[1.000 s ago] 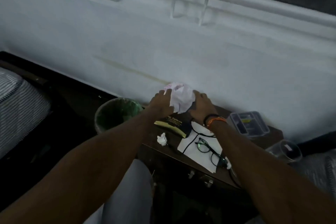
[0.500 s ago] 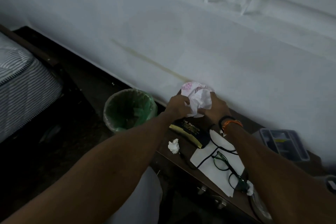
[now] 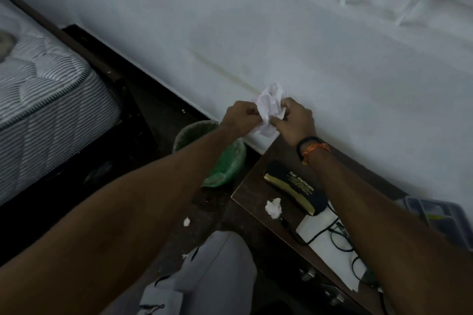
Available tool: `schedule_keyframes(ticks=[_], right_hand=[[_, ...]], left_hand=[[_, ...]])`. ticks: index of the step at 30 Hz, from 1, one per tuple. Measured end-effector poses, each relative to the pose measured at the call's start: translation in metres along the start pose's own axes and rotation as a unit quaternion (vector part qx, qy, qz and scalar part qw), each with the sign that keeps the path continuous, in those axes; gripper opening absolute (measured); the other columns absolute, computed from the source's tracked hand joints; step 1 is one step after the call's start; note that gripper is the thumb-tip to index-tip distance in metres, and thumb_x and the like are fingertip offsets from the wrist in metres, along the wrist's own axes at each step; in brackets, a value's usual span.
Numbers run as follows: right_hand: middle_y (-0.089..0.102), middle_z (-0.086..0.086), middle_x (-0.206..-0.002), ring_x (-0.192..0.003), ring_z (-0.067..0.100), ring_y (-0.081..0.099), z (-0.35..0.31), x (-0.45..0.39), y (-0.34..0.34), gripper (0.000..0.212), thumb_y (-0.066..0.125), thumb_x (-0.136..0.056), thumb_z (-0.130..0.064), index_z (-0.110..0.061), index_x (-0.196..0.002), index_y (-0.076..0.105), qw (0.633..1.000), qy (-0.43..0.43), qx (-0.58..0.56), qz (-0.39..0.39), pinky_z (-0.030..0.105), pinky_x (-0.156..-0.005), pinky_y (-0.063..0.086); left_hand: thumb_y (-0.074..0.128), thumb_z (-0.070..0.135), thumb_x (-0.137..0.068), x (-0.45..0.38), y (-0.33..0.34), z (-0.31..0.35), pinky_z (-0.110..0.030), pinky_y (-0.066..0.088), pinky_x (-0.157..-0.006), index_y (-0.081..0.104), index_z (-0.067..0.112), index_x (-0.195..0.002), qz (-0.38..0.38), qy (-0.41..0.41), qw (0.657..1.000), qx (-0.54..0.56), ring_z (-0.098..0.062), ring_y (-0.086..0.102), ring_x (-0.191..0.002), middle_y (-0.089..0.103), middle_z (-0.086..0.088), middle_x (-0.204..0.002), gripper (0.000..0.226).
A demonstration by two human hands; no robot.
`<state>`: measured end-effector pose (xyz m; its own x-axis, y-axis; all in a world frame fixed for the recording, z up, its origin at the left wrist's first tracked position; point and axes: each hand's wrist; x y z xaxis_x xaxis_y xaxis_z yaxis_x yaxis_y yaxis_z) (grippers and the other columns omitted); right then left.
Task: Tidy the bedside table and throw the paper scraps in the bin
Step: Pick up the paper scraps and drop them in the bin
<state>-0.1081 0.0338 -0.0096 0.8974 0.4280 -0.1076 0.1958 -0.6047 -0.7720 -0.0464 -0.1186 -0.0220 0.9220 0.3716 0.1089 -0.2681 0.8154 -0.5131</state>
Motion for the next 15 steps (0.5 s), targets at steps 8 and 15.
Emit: schedule_keyframes(ticks=[8,15], right_hand=[[0.062,0.009,-0.081,-0.082,0.031,0.059,-0.049,0.003,0.104,0.024,0.069,-0.082,-0.03,-0.018,-0.073,0.05,0.989,0.039,0.033,-0.136,0.026,-0.06,0.03],[0.069,0.013,-0.098,-0.097,0.031,0.063,-0.049,0.011,0.153,0.027,0.071,-0.084,-0.026,-0.004,-0.099,0.067,0.982,0.061,0.036,-0.178,0.024,-0.065,0.034]], left_hand=[[0.067,0.02,-0.075,0.014,-0.056,-0.096,-0.034,0.053,-0.072,0.073,-0.001,-0.085,-0.028,-0.08,0.995,-0.044,-0.023,0.067,-0.082,0.072,-0.014,-0.087,0.024],[0.057,0.026,-0.06,0.018,-0.055,-0.153,-0.041,0.056,-0.078,0.072,0.001,-0.071,-0.031,-0.123,0.991,-0.047,-0.028,0.066,-0.078,0.07,-0.014,-0.075,0.031]])
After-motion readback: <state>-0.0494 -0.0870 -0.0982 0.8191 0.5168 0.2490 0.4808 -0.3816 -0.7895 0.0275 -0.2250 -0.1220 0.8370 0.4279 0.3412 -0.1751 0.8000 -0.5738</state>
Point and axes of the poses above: each hand's wrist, its own x-axis away from the middle knuckle, its own y-axis out of the palm, z = x × y
